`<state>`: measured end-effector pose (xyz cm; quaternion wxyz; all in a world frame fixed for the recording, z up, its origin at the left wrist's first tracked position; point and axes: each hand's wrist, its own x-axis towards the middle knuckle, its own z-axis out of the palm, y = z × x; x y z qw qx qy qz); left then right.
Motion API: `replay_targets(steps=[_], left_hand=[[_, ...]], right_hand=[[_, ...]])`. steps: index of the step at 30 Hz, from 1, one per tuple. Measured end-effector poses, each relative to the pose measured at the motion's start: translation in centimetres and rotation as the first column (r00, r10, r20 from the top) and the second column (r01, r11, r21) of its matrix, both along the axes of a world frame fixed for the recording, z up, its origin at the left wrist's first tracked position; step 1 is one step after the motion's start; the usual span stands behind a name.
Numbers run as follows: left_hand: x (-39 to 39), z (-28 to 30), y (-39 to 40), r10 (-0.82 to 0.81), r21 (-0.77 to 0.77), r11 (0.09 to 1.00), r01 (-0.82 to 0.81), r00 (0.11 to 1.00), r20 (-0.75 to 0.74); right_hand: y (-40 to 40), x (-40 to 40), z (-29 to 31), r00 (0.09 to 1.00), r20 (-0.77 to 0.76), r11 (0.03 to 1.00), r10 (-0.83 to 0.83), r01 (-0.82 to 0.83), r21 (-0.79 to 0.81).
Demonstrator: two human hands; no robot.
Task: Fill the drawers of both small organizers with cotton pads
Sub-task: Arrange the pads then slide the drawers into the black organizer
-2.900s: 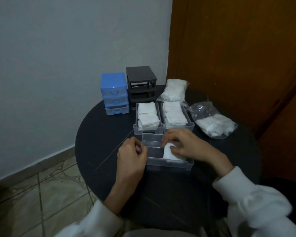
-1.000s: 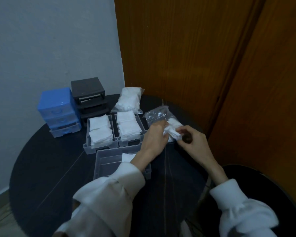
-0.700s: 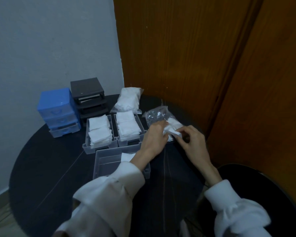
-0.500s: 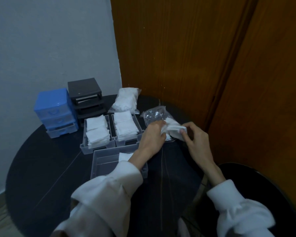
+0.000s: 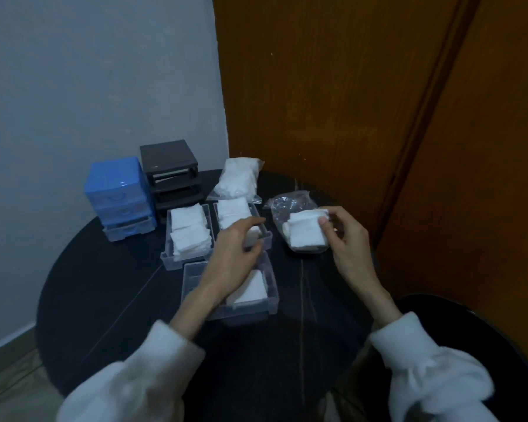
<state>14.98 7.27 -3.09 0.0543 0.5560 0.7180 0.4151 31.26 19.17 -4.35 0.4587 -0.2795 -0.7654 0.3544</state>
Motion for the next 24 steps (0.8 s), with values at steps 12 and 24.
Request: replay_targets(steps=[12,24], left_hand=[[-4.2,-3.7,-8.8,0.201,0.118,0.967,-0.225,0.961,0.189],[-4.3,-4.2,-9.4,0.082,0.120,0.979,-0.166,0.856,0.510]], right_hand=[[-4.9,-9.5,0.8,0.822,0.226,0.852,0.522,-0.512,-0.106],[-6.8,-11.3,0.3,0.708,0.343,0.784,0.617,-0.593,-0.184]])
